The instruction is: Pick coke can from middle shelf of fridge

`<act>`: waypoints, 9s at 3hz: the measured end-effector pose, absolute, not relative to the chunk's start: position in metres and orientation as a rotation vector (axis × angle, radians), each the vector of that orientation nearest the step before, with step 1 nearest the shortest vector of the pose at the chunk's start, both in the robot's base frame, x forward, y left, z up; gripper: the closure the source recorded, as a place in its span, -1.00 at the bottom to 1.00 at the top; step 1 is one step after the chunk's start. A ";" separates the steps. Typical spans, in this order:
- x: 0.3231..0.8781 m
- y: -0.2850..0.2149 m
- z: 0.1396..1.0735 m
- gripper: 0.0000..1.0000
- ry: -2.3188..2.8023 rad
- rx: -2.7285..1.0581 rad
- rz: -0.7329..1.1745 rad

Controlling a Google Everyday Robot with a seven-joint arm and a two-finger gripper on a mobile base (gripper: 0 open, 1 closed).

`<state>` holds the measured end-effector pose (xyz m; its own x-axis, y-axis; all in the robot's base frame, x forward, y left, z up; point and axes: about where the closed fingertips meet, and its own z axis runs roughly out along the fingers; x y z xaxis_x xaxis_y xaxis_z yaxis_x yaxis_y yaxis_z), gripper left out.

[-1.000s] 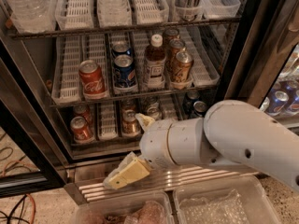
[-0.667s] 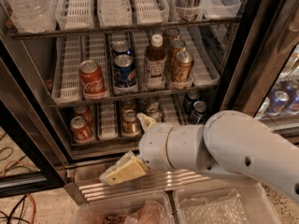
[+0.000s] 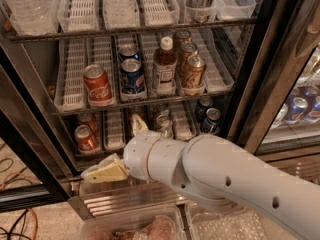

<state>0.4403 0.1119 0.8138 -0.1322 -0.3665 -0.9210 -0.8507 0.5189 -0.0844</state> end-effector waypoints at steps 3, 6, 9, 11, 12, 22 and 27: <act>0.449 0.161 0.830 -1.00 1.638 -0.982 0.509; 0.487 0.221 0.797 -1.00 1.609 -0.865 0.469; 0.503 0.209 0.803 -1.00 1.598 -0.751 0.404; 0.501 0.217 0.812 -1.00 1.490 -0.529 0.421; 0.523 0.198 0.829 -1.00 1.444 -0.432 0.300; 0.577 0.163 0.845 -0.46 1.428 -0.307 0.109; 0.622 0.191 0.837 0.33 1.443 -0.366 0.139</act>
Offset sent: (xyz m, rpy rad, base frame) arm 0.0013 0.0392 0.0068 0.0228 -0.0671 -0.0019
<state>0.6221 0.1915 0.8372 0.1308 -0.1259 -0.9834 -0.3108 0.9367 -0.1613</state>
